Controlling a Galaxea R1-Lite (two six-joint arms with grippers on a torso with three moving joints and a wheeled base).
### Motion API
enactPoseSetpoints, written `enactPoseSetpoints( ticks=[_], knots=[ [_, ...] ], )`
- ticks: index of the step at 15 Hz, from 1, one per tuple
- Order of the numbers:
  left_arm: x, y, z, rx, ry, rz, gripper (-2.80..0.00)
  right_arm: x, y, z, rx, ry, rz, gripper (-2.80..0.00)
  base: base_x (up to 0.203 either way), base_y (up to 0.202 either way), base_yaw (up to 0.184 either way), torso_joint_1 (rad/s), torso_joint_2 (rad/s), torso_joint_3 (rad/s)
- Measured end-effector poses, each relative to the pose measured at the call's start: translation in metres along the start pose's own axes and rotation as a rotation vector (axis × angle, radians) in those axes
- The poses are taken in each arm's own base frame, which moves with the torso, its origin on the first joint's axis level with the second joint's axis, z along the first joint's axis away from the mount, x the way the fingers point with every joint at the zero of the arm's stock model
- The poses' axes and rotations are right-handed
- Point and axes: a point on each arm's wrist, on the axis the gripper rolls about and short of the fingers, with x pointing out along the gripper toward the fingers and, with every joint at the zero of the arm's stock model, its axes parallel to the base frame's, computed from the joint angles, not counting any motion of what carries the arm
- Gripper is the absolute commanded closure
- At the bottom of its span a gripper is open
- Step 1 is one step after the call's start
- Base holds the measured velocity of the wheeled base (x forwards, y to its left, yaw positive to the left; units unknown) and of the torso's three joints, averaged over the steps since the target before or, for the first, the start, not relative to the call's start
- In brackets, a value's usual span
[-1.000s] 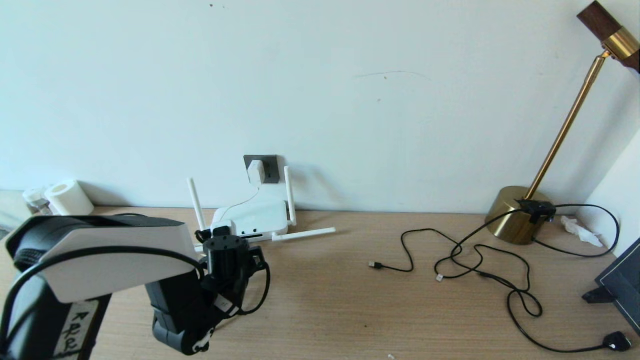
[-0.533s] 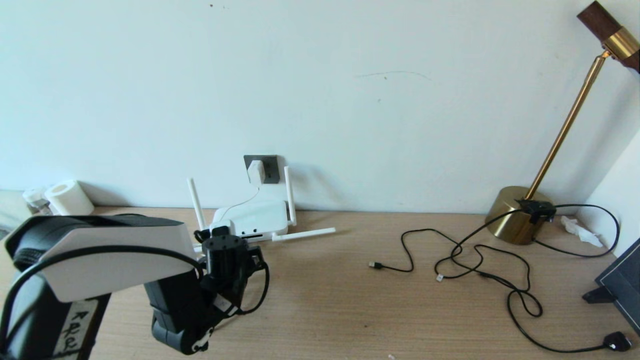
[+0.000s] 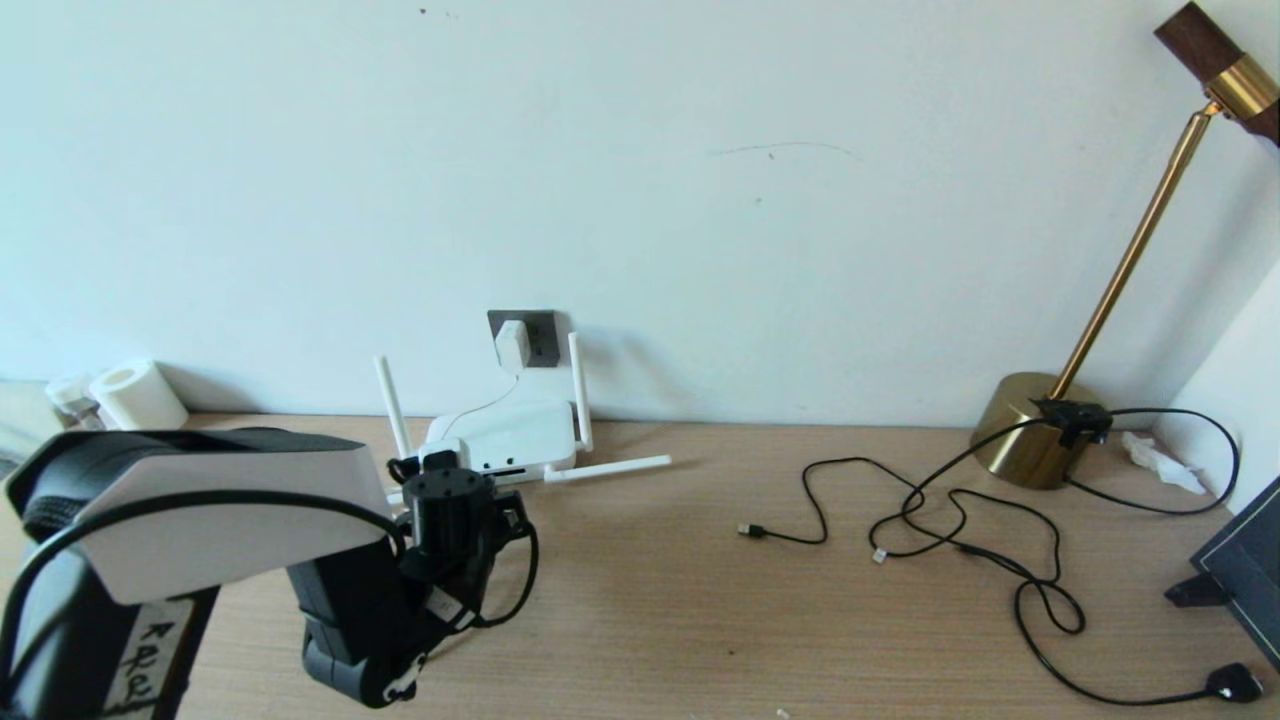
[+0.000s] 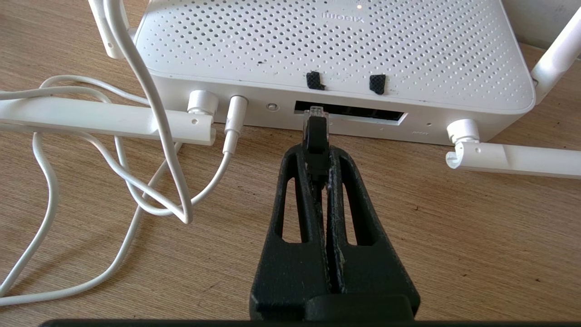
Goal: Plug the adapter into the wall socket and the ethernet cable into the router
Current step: Plug cable into router interface
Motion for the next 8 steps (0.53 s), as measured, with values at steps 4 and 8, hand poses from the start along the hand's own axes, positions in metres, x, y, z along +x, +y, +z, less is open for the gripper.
enactPoseSetpoints(
  ticks=[4,8],
  knots=[
    [0.0002,-0.0002,0.0005,0.0,-0.002,0.0,0.0,0.0,0.0,0.0,0.0,0.0,0.001,-2.8,0.0,0.0,0.0,0.0,0.0,0.0],
    [0.0002,-0.0004,0.0012,0.016,-0.004,-0.001,0.0,0.0,0.0,0.0,0.0,0.0,0.0,-2.8,0.0,0.0,0.0,0.0,0.0,0.0]
  ],
)
